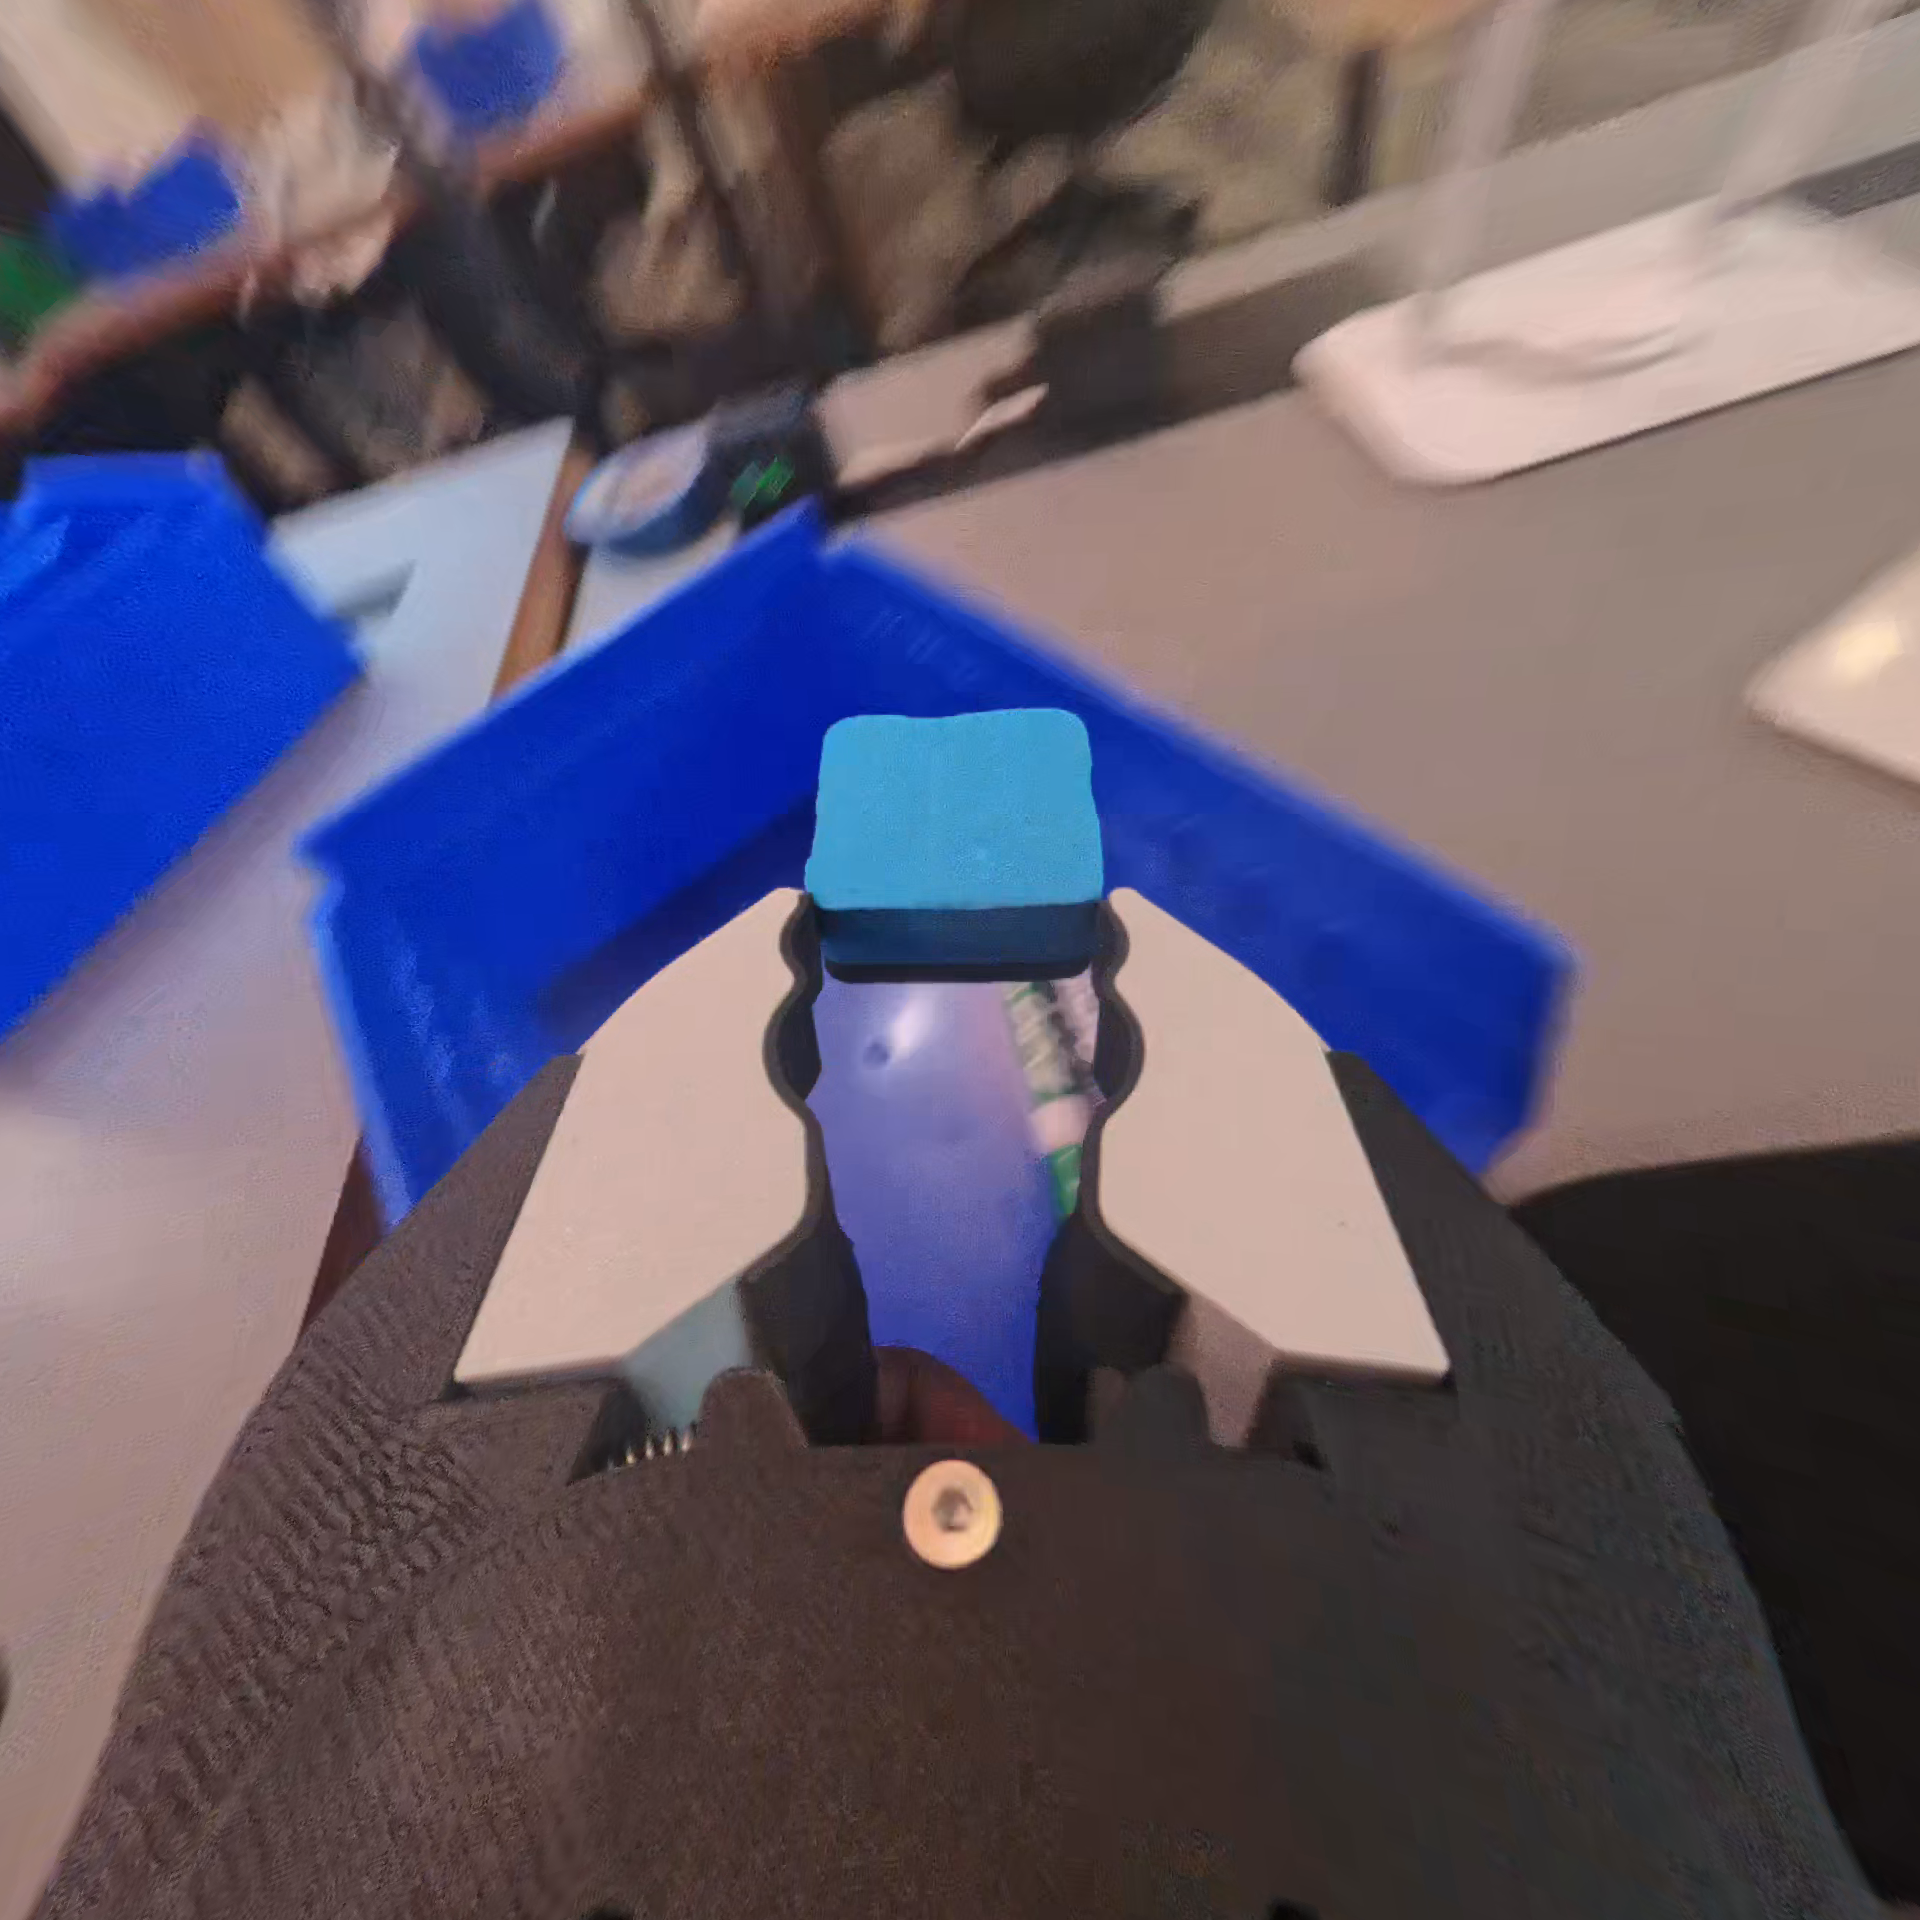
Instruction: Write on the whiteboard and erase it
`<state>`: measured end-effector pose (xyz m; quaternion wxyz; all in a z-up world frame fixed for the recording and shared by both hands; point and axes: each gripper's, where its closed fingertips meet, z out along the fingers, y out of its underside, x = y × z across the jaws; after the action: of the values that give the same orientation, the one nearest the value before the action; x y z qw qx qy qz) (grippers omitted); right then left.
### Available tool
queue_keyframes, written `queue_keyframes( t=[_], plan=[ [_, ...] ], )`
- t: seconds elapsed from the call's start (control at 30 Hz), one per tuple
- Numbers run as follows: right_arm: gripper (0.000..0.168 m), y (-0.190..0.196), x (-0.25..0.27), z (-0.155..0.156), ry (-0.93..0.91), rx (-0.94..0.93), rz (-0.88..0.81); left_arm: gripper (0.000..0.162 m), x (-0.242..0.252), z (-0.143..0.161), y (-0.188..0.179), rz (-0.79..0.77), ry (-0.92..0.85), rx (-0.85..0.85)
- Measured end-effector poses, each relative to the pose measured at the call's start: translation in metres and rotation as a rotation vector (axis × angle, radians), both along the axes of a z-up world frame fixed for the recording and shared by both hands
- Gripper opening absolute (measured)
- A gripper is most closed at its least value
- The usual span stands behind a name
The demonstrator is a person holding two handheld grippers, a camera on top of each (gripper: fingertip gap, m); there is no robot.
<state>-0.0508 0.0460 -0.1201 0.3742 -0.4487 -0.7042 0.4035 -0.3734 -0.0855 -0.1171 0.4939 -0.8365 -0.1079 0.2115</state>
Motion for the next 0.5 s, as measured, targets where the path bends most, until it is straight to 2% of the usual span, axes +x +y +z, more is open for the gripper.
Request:
queue_keyframes(
  t=[0.13, 0.23, 0.33, 0.43, 0.5],
  plan=[
    [0.070, -0.007, -0.004, -0.005, -0.001, 0.012, 0.008, 0.051, -0.047, -0.055, -0.012, 0.194, -0.064, -0.175],
    [0.070, -0.008, -0.002, -0.007, -0.013, 0.047, 0.000, 0.051, -0.053, -0.081, -0.009, 0.217, -0.155, -0.234],
    [0.070, -0.003, 0.003, -0.004, -0.008, 0.053, -0.016, 0.051, -0.057, -0.086, -0.011, 0.236, -0.177, -0.271],
    [0.070, 0.003, 0.005, -0.001, 0.009, 0.047, -0.033, 0.052, -0.050, -0.104, -0.017, 0.216, -0.233, -0.390],
    [0.070, 0.005, 0.006, -0.001, 0.016, 0.046, -0.042, 0.053, -0.052, -0.102, -0.021, 0.247, -0.219, -0.404]
  ],
)
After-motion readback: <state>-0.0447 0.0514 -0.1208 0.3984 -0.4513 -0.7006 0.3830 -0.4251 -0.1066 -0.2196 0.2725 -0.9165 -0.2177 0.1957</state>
